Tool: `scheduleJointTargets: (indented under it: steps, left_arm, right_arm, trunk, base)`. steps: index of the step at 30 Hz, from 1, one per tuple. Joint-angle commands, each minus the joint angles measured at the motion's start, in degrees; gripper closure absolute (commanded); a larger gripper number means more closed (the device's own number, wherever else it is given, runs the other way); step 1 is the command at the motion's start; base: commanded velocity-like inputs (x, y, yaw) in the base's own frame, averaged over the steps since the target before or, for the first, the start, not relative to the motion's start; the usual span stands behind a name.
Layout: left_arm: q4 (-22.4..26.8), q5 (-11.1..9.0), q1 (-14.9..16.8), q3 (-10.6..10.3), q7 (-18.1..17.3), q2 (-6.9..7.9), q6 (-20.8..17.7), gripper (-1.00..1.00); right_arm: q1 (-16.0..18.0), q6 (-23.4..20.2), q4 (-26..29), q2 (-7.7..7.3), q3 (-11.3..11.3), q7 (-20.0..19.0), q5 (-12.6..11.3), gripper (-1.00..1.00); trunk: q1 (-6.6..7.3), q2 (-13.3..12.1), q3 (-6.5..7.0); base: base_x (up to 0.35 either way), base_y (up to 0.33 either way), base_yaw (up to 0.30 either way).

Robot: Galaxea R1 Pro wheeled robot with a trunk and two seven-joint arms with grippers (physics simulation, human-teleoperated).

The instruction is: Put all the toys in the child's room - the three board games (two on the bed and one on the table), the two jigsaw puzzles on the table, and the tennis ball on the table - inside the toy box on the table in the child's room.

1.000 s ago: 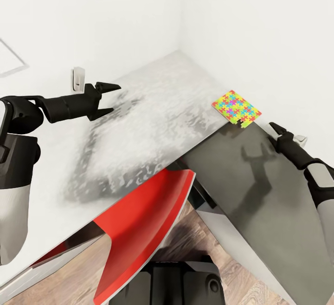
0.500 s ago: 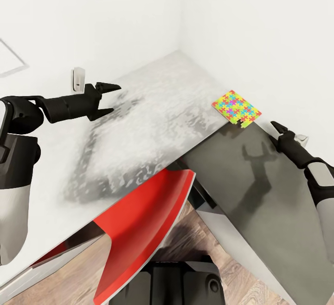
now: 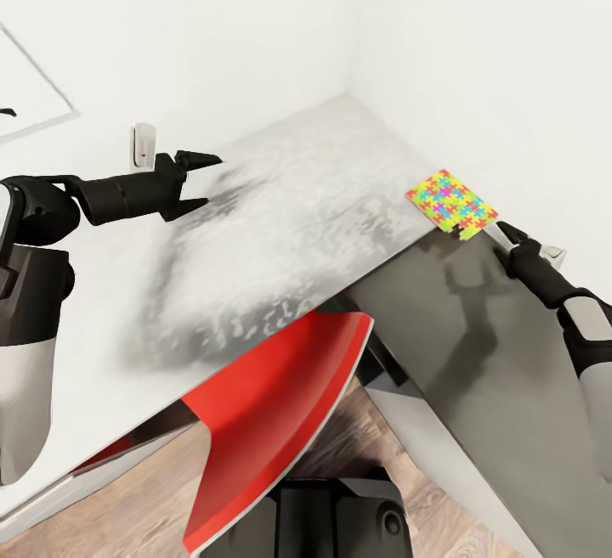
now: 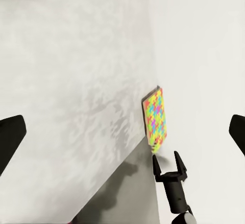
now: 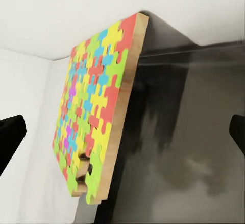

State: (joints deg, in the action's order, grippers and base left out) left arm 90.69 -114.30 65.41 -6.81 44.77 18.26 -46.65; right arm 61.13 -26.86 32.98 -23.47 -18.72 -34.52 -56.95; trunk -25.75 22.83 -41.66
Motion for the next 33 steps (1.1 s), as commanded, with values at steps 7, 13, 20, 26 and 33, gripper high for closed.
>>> scheduleJointTargets:
  steps: [7,13,20,26,33]
  left_arm:
    - [0.0,-0.6,0.1,0.0,0.6,0.02,0.1,-1.0]
    - [0.0,-0.5,0.1,0.0,0.6,0.02,0.1,-1.0]
    - [0.0,-0.5,0.1,0.0,0.6,0.02,0.1,-1.0]
    - [0.0,-0.5,0.1,0.0,0.6,0.0,0.1,-1.0]
    - [0.0,-0.5,0.1,0.0,0.6,0.01,0.1,-1.0]
  right_arm:
    - [0.0,-0.4,0.0,0.0,-0.2,0.0,-0.4,-1.0]
    - [0.0,-0.4,0.0,-0.02,-0.2,0.0,-0.4,-1.0]
    - [0.0,-0.3,-0.1,-0.06,-0.2,0.0,-0.3,-1.0]
    - [0.0,-0.3,-0.2,-0.15,-0.2,0.1,-0.3,-1.0]
    - [0.0,-0.2,-0.3,-0.28,-0.3,0.1,-0.3,-1.0]
  trunk:
    - [-0.03,0.1,-0.07]
    - [-0.03,0.1,-0.07]
    - [-0.03,0.1,-0.07]
    - [-0.03,0.1,-0.07]
    - [-0.03,0.1,-0.07]
  base:
    - [0.0,0.0,0.097]
    - [0.0,0.0,0.039]
    - [0.0,0.0,0.016]
    - [0.0,0.0,0.006]
    - [0.0,0.0,0.003]
